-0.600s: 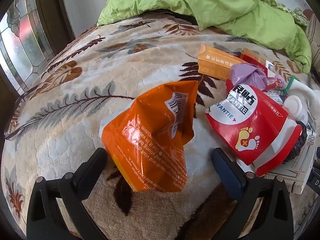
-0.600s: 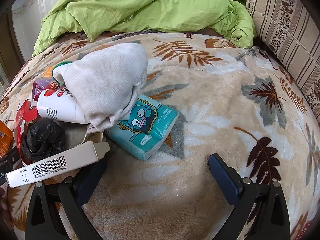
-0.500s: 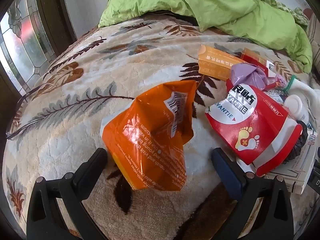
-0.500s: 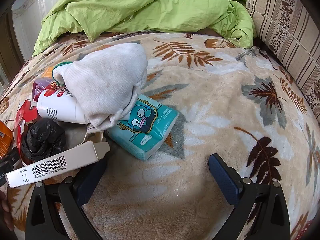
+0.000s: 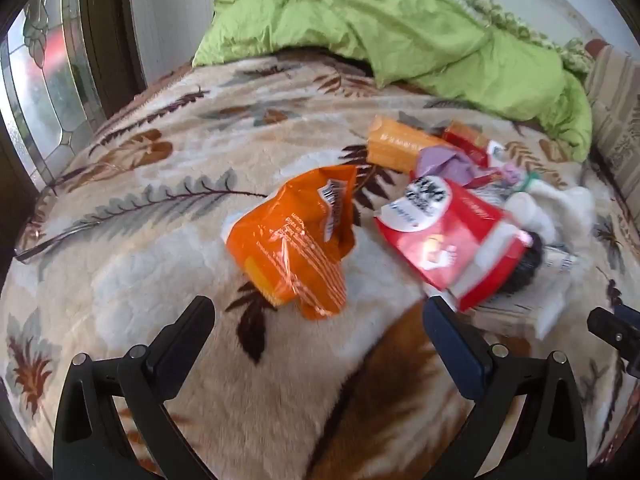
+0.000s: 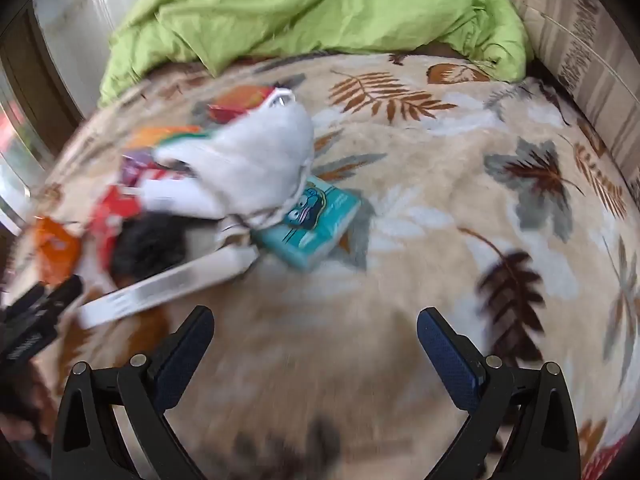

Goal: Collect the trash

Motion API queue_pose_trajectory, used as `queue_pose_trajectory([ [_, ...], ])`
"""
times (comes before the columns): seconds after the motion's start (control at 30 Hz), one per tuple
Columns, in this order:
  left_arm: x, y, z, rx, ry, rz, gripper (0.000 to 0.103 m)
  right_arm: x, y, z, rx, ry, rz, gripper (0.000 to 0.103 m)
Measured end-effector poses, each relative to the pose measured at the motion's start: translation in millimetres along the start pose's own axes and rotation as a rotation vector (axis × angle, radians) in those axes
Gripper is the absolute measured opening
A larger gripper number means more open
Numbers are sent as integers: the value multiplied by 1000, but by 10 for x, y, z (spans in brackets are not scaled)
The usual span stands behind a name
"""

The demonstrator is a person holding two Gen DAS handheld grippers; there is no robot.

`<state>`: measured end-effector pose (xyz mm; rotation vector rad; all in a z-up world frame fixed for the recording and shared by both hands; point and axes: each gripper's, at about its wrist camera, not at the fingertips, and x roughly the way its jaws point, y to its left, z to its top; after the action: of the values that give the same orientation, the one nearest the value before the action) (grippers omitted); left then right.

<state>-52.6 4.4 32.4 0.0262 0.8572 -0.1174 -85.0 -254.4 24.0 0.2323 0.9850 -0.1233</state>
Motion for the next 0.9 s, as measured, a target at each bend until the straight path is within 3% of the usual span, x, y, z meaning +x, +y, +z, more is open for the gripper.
queue_pose_trajectory([
  [0.13,-551,-118,-129,59,-128,-59,103,-591,33,-231,-13,-93,19,102],
  [0.23,-925,-238,-255,109,-180,-113,103,-1079,53,-416,-15,-180,20,102],
  [0.33,-1320,-323,-363,175,-228,-107,103,-1466,87,-611,-36,-247,-1,102],
  [0.4,-1581,-300,-413,165,-270,-106,103,-1662,65,-729,-20,-281,14,102],
  [0.53,-1906,-336,-537,183,-307,-77,103,-1922,60,-976,-2,-311,22,102],
  [0.77,-2257,-379,-815,221,-339,-73,103,-2189,137,-1211,-38,-336,-92,102],
  [0.9,-2372,-348,-848,196,-361,-61,103,-2257,100,-1291,-32,-337,-107,102],
])
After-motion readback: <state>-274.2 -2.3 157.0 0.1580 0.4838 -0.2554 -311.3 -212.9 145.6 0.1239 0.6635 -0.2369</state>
